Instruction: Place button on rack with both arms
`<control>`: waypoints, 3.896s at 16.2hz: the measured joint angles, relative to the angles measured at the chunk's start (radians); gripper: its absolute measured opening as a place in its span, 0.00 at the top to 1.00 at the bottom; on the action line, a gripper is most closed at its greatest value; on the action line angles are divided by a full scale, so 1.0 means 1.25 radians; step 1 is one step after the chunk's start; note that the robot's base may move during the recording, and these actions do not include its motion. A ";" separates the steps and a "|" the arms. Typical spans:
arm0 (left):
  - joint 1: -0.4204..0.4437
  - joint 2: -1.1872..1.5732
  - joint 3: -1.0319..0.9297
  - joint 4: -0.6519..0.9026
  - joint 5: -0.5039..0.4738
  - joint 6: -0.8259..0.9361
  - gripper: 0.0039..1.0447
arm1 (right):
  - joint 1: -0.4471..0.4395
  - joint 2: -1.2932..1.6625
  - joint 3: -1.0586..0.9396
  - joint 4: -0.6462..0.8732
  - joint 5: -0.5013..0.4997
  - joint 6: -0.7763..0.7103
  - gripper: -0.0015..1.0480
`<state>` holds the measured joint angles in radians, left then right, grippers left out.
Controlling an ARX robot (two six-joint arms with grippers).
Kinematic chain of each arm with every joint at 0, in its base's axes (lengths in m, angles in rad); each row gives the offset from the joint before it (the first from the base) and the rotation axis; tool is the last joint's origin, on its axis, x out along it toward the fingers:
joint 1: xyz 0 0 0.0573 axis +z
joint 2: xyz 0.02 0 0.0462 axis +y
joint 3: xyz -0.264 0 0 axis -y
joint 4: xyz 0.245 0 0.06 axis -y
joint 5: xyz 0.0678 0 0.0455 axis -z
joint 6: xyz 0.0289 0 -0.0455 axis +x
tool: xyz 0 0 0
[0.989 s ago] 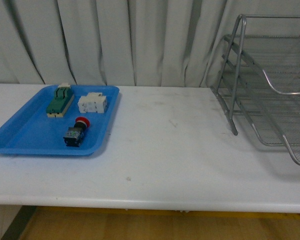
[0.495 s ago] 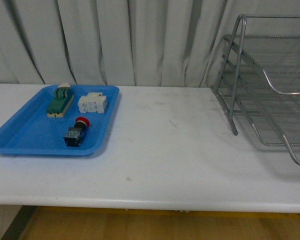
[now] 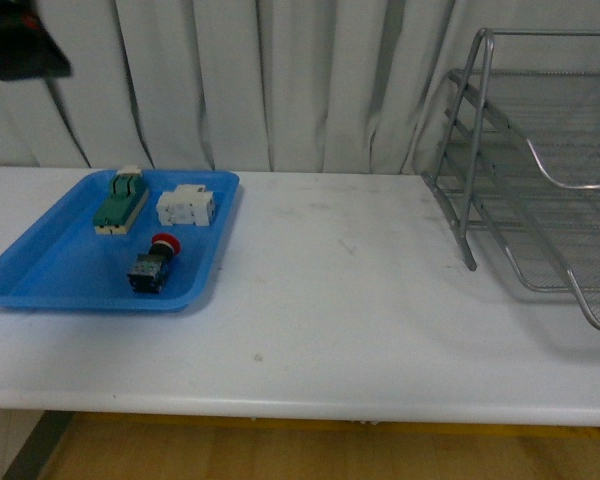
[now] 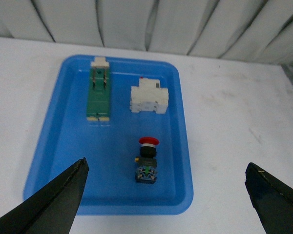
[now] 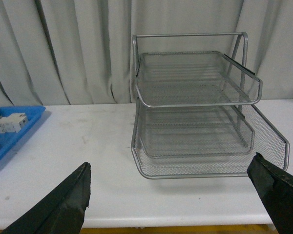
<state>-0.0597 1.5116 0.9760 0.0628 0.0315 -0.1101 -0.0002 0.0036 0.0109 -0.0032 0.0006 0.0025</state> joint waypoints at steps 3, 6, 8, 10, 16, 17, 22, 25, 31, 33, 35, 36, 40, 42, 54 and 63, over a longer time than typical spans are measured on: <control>-0.059 0.274 0.202 -0.083 0.002 0.025 0.06 | 0.000 0.000 0.000 0.000 0.000 0.000 0.06; -0.089 0.428 0.298 -0.108 -0.012 0.046 0.06 | 0.000 0.000 0.000 0.000 0.000 0.000 0.06; -0.082 0.494 0.335 -0.133 -0.026 0.046 0.06 | 0.000 0.000 0.000 0.000 0.000 0.000 0.06; -0.066 0.532 0.352 -0.135 -0.058 0.049 0.06 | 0.000 0.000 0.000 0.000 0.000 0.000 0.06; -0.028 0.580 0.377 -0.142 -0.065 0.073 0.06 | 0.000 0.000 0.000 0.000 0.000 0.000 0.06; -0.028 0.589 0.378 -0.142 -0.067 0.076 0.06 | 0.000 0.000 0.000 0.000 0.000 0.000 0.06; -0.027 0.634 0.415 -0.145 -0.072 0.091 0.06 | 0.000 0.000 0.000 0.000 0.000 0.000 0.06; -0.024 0.664 0.438 -0.146 -0.081 0.095 0.06 | 0.000 0.000 0.000 0.000 0.000 0.000 0.06; -0.030 0.693 0.453 -0.152 -0.079 0.110 0.33 | 0.000 0.000 0.000 0.000 0.000 0.000 0.06; -0.030 0.701 0.461 -0.158 -0.070 0.110 0.54 | 0.000 0.000 0.000 0.000 0.000 0.000 0.06; -0.032 0.701 0.467 -0.158 -0.070 0.109 0.65 | 0.000 0.000 0.000 0.000 0.000 0.000 0.06; -0.031 0.700 0.467 -0.156 -0.069 0.109 0.66 | 0.000 0.000 0.000 0.000 0.000 0.000 0.06; -0.011 0.577 0.389 -0.096 -0.030 0.091 0.66 | 0.000 0.000 0.000 0.000 0.000 0.000 0.06; 0.005 0.414 0.294 -0.043 -0.007 0.092 0.66 | 0.000 0.000 0.000 0.000 0.000 0.000 0.06; 0.195 -0.185 -0.219 -0.027 0.052 0.196 0.66 | 0.000 0.000 0.000 0.000 0.000 0.000 0.06; 0.186 -0.161 -0.226 0.006 0.040 0.194 0.66 | 0.000 0.000 0.000 0.000 0.000 0.000 0.06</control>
<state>0.1726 1.3106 0.6930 0.0704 0.0811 0.1322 -0.0002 0.0040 0.0109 -0.0032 0.0002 0.0025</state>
